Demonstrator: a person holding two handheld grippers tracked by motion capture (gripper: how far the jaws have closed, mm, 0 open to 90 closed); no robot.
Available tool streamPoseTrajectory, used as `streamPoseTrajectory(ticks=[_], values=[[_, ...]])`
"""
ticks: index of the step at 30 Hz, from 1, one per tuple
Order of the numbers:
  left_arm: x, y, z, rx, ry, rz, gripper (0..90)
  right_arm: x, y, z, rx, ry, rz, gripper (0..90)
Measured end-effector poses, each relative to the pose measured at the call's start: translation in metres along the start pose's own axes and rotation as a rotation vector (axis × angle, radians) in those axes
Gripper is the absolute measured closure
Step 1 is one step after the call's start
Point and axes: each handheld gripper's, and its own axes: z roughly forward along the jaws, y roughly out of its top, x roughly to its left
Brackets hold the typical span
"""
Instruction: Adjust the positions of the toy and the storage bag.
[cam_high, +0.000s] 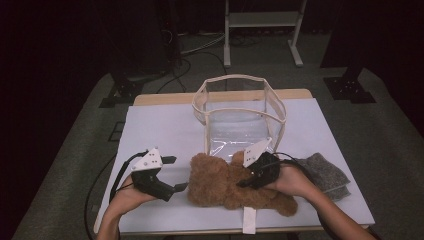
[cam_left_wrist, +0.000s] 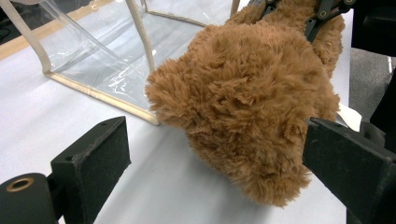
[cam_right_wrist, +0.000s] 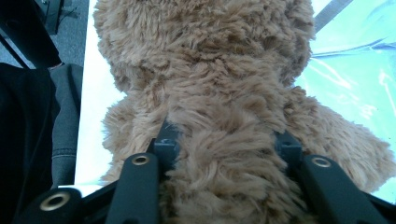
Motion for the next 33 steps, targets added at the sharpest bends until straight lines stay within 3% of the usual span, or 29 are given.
streamPoseTrajectory(ticks=[18,33], values=[[0.004,-0.003,-0.003,-0.001,0.012,-0.005,6.3,-0.002,0.002,-0.009,-0.039,0.021,0.032,70.8],[0.007,-0.004,-0.01,-0.013,0.03,-0.008,6.3,-0.002,0.007,-0.033,-0.079,0.018,0.03,74.2]])
